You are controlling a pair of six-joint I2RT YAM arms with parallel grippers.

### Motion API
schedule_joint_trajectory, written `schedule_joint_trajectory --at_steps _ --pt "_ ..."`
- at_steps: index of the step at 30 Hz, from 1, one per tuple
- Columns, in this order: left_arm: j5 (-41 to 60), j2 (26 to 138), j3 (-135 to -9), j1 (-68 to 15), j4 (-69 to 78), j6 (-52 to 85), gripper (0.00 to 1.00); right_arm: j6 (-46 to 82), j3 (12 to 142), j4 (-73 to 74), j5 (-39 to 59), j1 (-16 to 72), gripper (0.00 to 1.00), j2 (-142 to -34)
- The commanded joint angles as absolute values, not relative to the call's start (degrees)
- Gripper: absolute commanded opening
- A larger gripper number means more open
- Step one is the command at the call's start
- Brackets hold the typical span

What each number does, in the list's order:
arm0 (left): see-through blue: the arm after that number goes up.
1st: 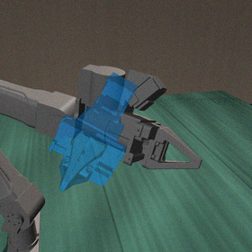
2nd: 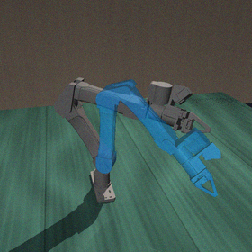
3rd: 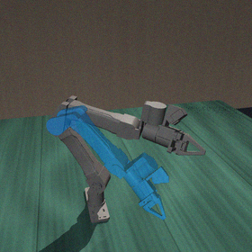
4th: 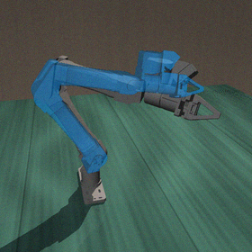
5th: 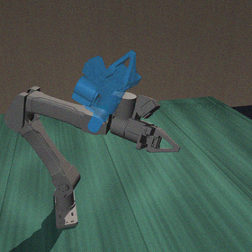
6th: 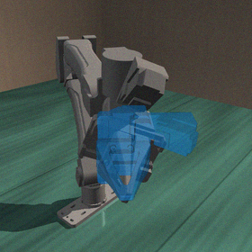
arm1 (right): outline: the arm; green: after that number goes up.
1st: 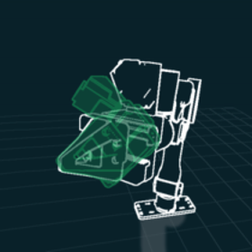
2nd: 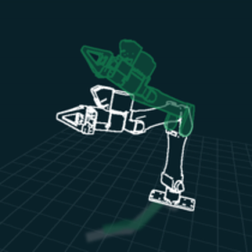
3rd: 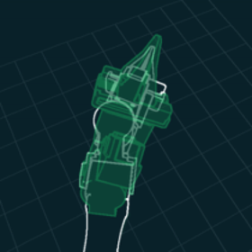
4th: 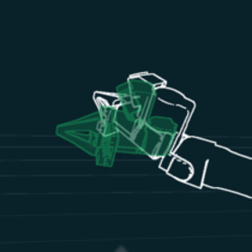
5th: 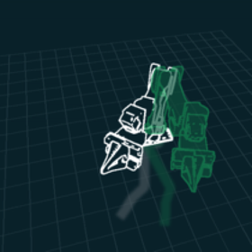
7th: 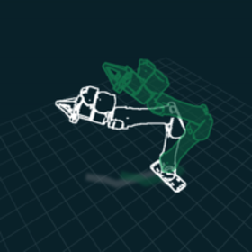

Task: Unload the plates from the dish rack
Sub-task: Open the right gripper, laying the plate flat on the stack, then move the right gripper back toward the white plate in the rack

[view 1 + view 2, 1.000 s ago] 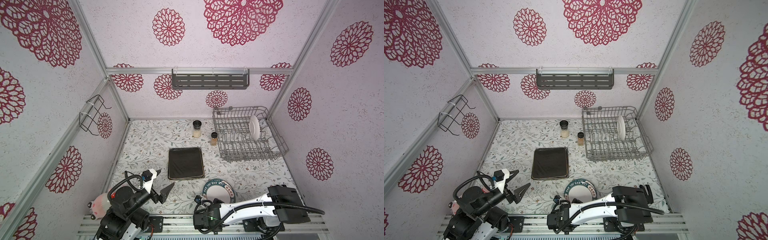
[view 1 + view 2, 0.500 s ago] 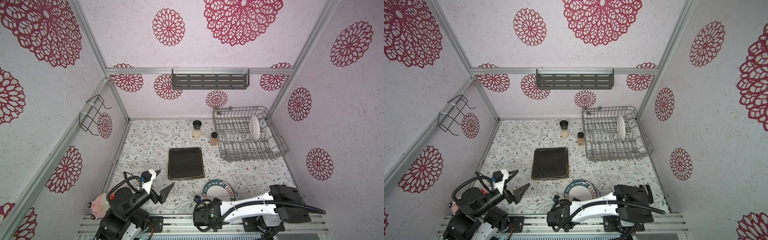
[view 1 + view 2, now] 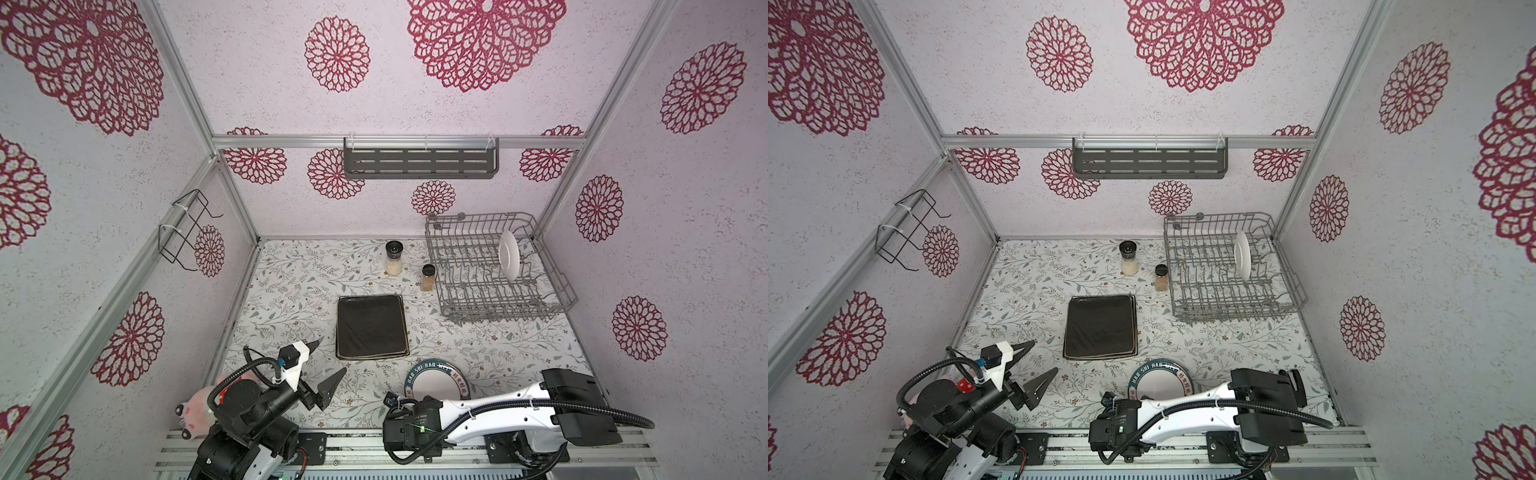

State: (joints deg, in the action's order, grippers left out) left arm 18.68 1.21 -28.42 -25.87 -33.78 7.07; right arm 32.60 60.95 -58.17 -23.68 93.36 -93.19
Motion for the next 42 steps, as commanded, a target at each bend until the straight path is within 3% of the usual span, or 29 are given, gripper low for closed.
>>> schedule_joint_trajectory --at_steps 1,29,42 --pt "18.63 0.27 -27.95 -26.33 -33.49 5.95 0.97 32.16 62.83 -61.95 -24.02 93.08 0.47 -92.29" --pt "18.74 0.26 -27.95 -26.4 -33.42 5.89 0.97 31.49 63.72 -62.68 -24.43 92.76 0.5 -87.56" --pt "17.93 1.19 -27.86 -26.37 -33.4 6.24 0.97 24.34 62.62 -55.55 -26.8 77.17 0.54 -75.58"
